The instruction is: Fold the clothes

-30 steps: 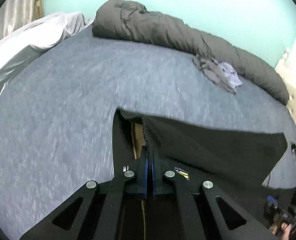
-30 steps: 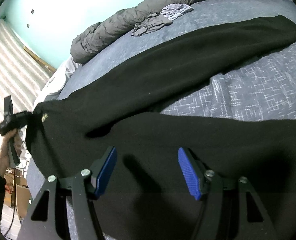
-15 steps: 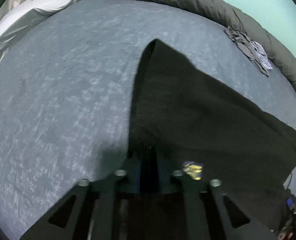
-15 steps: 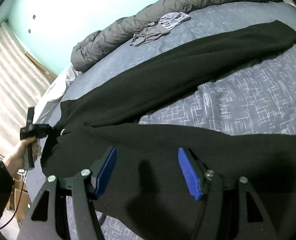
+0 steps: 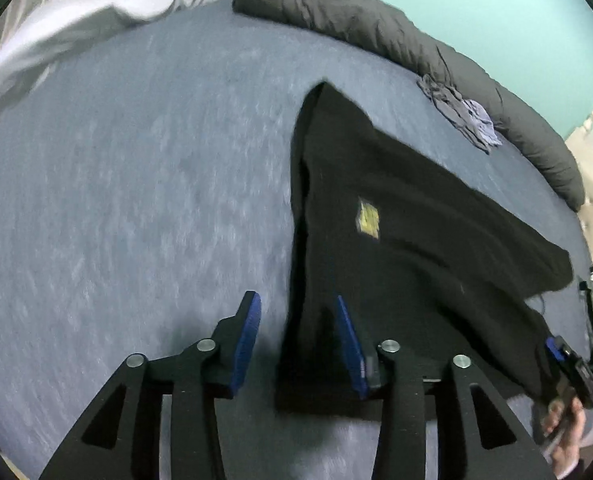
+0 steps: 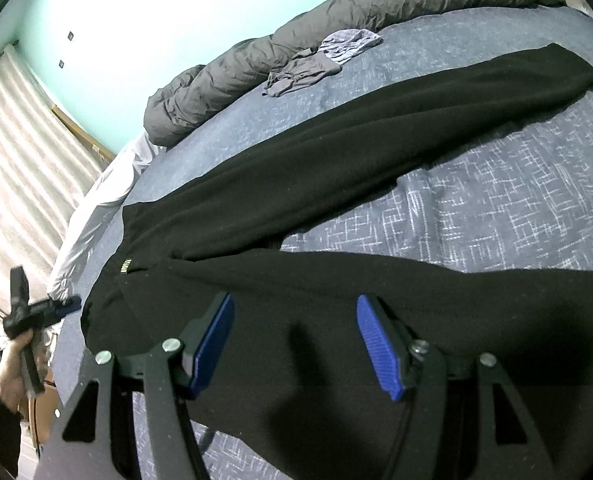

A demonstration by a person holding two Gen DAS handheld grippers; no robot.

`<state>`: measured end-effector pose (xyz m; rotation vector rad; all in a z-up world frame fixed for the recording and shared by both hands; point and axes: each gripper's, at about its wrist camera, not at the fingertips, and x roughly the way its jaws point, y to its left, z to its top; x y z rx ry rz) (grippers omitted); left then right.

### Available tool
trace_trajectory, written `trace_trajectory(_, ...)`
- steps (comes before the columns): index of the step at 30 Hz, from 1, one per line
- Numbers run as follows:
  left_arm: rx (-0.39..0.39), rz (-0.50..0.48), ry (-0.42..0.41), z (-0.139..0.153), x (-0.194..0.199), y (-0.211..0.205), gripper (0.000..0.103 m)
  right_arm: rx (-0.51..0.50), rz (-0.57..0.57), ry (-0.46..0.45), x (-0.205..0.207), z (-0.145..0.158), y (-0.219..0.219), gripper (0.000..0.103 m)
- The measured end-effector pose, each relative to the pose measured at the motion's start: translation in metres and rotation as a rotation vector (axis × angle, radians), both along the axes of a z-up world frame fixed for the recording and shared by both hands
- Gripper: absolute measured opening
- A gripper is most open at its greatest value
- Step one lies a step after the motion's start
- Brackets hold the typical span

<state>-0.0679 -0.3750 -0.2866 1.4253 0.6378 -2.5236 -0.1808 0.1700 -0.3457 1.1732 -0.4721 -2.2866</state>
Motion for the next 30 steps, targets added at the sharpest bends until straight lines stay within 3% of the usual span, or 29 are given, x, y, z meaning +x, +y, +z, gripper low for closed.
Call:
trace_trajectory(2, 0.030, 0.013, -0.014, -0.008, 0.013, 0.003, 0.053, 0.001, 0.000, 0.002, 0.001, 0.000, -0.001, 0.065)
trace_trajectory(11, 0.140, 0.055, -0.048, -0.038, 0.050, 0.015, 0.053, -0.009, -0.005, 0.007, 0.002, 0.002, 0.000, 0.065)
trace_trajectory(14, 0.196, 0.085, -0.007, -0.042, 0.046, 0.011, 0.053, -0.011, -0.001, 0.006, 0.002, 0.003, 0.000, 0.065)
trace_trajectory(17, 0.186, 0.091, 0.032, -0.031, 0.046, 0.009, 0.052, -0.012, -0.002, 0.007, 0.002, 0.003, 0.001, 0.065)
trace_trajectory(18, 0.183, 0.093, 0.044, -0.027, 0.046, 0.009, 0.049, -0.012, -0.002, 0.006, 0.002, 0.002, 0.002, 0.065)
trace_trajectory(20, 0.176, 0.097, 0.070, -0.019, 0.046, 0.008, 0.022, -0.012, -0.002, 0.003, 0.001, 0.002, 0.002, 0.065)
trace_trajectory(23, 0.166, 0.102, 0.108, -0.008, 0.046, 0.007, 0.009, -0.011, 0.000, -0.002, 0.000, 0.001, 0.002, 0.065)
trace_trajectory(30, 0.144, 0.120, 0.191, 0.016, 0.046, 0.005, 0.005, -0.009, -0.001, 0.000, 0.000, 0.002, 0.002, 0.065)
